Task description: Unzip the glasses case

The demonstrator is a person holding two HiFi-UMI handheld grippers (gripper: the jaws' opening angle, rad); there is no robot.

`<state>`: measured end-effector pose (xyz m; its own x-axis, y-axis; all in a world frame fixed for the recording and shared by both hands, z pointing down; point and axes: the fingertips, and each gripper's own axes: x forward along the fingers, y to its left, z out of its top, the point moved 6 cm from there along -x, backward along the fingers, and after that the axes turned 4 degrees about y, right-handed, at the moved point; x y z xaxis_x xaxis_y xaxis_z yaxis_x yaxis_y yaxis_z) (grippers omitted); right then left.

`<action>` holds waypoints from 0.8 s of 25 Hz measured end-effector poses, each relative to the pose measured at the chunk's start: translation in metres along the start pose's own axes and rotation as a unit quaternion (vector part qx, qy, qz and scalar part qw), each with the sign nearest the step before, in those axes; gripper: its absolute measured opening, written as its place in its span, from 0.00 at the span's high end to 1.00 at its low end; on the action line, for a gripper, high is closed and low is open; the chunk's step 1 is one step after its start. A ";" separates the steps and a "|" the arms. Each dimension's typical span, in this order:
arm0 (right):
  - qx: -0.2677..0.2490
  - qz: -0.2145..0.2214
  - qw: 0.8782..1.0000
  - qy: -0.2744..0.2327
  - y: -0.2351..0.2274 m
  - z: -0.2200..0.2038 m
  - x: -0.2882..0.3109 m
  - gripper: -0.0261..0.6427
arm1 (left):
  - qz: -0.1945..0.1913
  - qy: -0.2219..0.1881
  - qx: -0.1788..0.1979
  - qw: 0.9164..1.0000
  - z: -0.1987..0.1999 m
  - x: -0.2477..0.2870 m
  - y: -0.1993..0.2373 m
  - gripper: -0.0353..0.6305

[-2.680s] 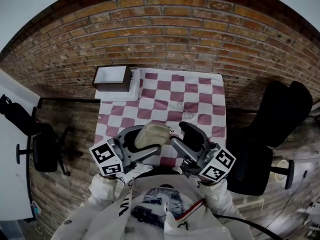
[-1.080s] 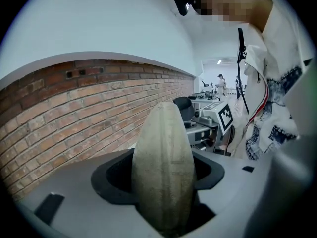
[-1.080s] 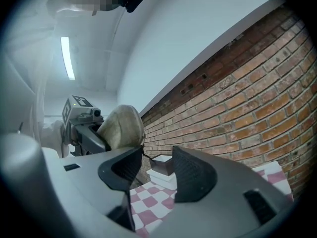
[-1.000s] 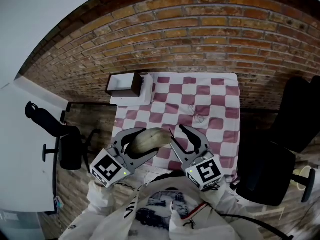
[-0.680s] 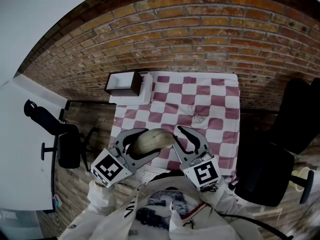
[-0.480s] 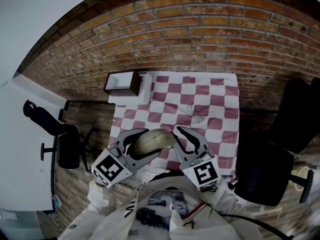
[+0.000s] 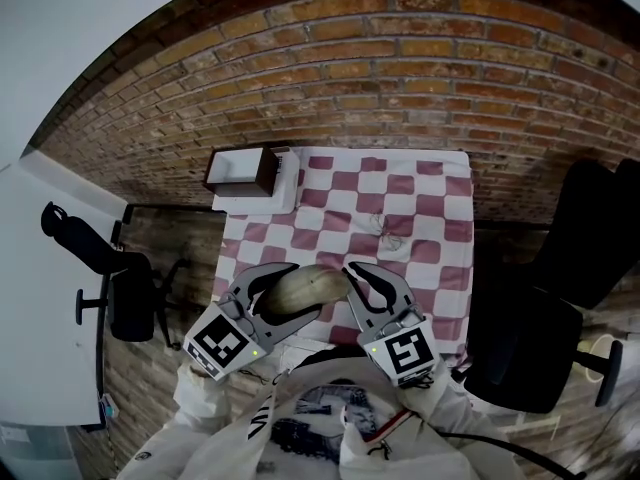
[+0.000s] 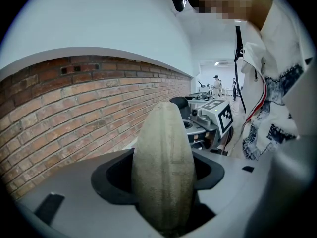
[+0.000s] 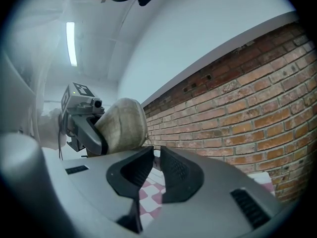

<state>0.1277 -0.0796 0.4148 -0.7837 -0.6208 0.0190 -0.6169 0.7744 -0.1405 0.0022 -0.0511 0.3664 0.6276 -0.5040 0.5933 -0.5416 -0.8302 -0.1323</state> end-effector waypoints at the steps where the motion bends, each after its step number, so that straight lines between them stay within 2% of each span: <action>1: 0.000 0.000 1.000 0.003 0.000 0.000 0.000 0.88 | -0.001 -0.001 -0.002 1.000 -0.001 0.000 0.000 0.50; 9: 0.003 -0.014 0.999 0.033 0.004 -0.007 0.007 0.93 | -0.005 -0.007 -0.027 1.000 -0.019 -0.003 0.003 0.50; 14: -0.018 -0.023 0.998 0.047 0.012 -0.008 0.017 0.94 | -0.008 -0.011 -0.042 0.999 -0.036 -0.009 0.007 0.50; 20: -0.024 -0.053 0.997 0.058 0.026 -0.004 0.033 0.94 | -0.017 -0.027 -0.055 0.998 -0.054 -0.020 0.018 0.50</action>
<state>0.0853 -0.0798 0.4162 -0.7155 -0.6832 0.1460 -0.6971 0.7119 -0.0849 -0.0501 -0.0427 0.3949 0.6738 -0.4914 0.5518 -0.5759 -0.8172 -0.0244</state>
